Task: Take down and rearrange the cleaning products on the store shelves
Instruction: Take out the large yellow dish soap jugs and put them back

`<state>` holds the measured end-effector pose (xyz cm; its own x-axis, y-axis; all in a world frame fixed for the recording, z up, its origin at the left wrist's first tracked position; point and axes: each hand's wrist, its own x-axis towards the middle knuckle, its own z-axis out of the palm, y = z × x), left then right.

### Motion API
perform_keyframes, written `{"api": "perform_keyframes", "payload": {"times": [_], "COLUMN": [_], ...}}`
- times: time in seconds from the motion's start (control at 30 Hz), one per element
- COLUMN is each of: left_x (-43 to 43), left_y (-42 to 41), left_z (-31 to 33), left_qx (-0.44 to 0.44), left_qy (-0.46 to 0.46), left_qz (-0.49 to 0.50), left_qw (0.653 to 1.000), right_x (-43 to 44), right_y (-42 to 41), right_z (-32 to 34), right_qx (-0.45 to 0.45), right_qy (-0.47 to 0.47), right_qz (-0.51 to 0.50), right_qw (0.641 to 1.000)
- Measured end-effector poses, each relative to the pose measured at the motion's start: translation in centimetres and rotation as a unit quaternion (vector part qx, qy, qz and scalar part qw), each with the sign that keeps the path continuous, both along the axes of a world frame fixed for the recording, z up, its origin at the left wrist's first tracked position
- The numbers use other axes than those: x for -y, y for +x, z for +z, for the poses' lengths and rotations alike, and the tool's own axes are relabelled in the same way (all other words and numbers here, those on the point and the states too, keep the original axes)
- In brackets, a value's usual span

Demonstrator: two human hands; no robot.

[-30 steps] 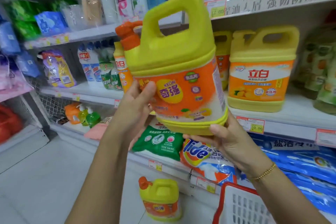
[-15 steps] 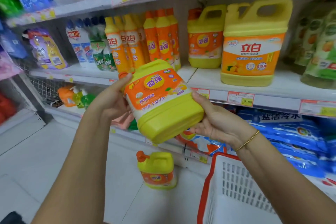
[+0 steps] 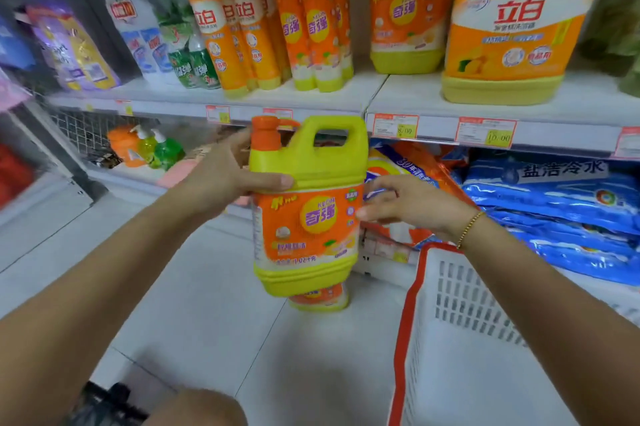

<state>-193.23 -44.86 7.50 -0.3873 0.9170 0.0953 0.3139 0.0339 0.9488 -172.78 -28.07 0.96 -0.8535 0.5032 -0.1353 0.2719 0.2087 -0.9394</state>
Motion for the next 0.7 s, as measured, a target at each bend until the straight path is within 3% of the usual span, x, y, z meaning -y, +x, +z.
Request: {"api": "perform_keyframes", "payload": {"times": [0.1,0.23,0.37,0.57,0.7], "left_x": [1.5,3.2,4.7,5.3,4.9], "left_y": [-0.2,-0.5,-1.0,-1.1,-1.6], "left_z": [-5.1,-12.0,-18.4,-23.1,-23.8], "left_qx": [-0.016,0.000,0.024,0.040,0.013], "left_qy": [-0.060,-0.122,-0.147,-0.135,-0.133], "left_qz": [-0.024,-0.047,-0.050,-0.027,-0.021], "left_qw": [0.998,0.991,0.988,0.990,0.991], "right_x": [-0.1,0.3,1.4,3.0,2.7], "right_y": [-0.7,-2.1,-3.5,-6.0,-5.8], "right_z": [-0.7,-4.3,-6.8,-10.7,-12.1], "right_qx": [-0.071,0.043,0.083,0.257,0.242], "right_qy": [0.028,0.218,0.240,0.351,0.329], "right_qz": [-0.009,0.061,0.098,0.192,0.152], "right_qw": [0.997,0.973,0.962,0.880,0.900]}}
